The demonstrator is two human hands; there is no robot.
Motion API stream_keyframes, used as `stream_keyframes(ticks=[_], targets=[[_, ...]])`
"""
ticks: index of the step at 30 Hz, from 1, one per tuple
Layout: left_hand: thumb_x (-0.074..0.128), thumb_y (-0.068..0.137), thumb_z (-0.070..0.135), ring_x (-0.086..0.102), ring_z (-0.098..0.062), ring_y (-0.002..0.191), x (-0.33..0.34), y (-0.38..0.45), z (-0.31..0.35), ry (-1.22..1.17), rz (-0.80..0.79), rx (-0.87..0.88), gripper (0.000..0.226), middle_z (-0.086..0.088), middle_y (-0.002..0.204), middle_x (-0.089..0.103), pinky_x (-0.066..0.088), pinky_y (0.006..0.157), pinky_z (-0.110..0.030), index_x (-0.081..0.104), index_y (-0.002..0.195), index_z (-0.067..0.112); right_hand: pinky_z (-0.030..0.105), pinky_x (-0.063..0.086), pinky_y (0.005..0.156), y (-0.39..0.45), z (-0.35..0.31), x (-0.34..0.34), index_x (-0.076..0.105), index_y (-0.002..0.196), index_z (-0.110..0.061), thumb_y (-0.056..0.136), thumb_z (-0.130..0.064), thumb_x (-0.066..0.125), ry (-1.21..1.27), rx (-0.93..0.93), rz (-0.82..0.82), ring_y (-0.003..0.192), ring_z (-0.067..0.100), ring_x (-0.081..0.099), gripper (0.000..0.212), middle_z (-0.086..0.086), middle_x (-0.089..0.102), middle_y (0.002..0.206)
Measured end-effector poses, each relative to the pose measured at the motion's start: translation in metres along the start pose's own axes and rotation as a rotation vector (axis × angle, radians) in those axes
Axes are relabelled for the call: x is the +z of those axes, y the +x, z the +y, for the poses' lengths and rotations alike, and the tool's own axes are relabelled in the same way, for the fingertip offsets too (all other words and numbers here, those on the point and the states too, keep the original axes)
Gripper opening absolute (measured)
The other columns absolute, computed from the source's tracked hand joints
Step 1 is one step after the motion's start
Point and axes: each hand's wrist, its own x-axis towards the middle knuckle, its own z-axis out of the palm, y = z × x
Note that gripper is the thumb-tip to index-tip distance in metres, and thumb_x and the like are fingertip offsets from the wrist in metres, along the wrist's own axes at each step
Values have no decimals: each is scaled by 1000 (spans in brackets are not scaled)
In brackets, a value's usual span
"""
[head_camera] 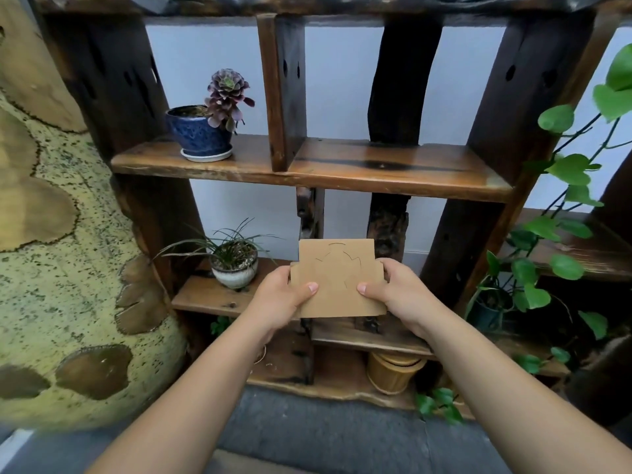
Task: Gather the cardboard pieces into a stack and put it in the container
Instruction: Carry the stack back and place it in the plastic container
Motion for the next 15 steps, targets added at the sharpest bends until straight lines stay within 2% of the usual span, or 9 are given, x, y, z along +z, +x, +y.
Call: stream_keyframes(ticks=[3,4,7,9,11,12,13,15], targets=[[68,88,18,66,3,82,-17,-18,-10,11,92,-19,18,8,98,69,50,64,-13,60,104,21,42,52,94,3,-4,21,54,124,-19,83,-19,73,-54,-8,-67,107,17,59,45,-4,63,116],[68,88,17,66,4,82,-24,-26,-14,24,118,-32,19,7,98,69,49,64,-12,61,106,18,41,52,93,4,-5,30,54,123,-18,83,-20,73,-73,-20,-93,107,17,59,44,-4,63,116],[67,88,16,67,-14,96,-49,-53,-24,52,200,-99,27,-2,108,71,54,84,-30,62,114,12,26,51,75,2,-10,63,56,117,-21,83,-21,73,-83,-71,-177,97,8,61,38,-9,65,108],[66,88,12,67,-13,95,-69,-75,-34,39,248,-113,26,-5,108,71,53,86,-30,62,114,10,20,47,66,-3,-14,91,57,114,-22,83,-19,74,-69,-79,-240,92,4,60,36,-11,65,104],[67,88,14,68,-6,87,-91,-98,-43,71,321,-141,27,-1,103,71,55,77,-24,62,114,11,25,51,70,-12,-23,120,58,114,-20,82,-16,74,-30,-91,-318,94,9,63,36,-6,67,107],[67,88,16,68,-8,87,-100,-109,-48,77,368,-167,28,-1,103,71,55,75,-27,62,115,12,28,54,73,-17,-27,133,58,114,-20,81,-14,73,-26,-98,-359,95,11,64,37,-5,67,108],[68,88,18,68,-14,89,-119,-132,-54,70,435,-191,29,-4,105,71,55,76,-31,61,116,11,31,55,75,-27,-36,158,58,116,-19,81,-14,73,-31,-112,-417,97,13,64,38,-4,67,109],[68,87,16,67,-20,96,-129,-143,-56,72,454,-212,32,-9,110,70,54,84,-33,61,118,8,38,56,81,-33,-40,172,59,116,-17,81,-12,72,-16,-115,-436,99,17,65,37,-1,68,110]])
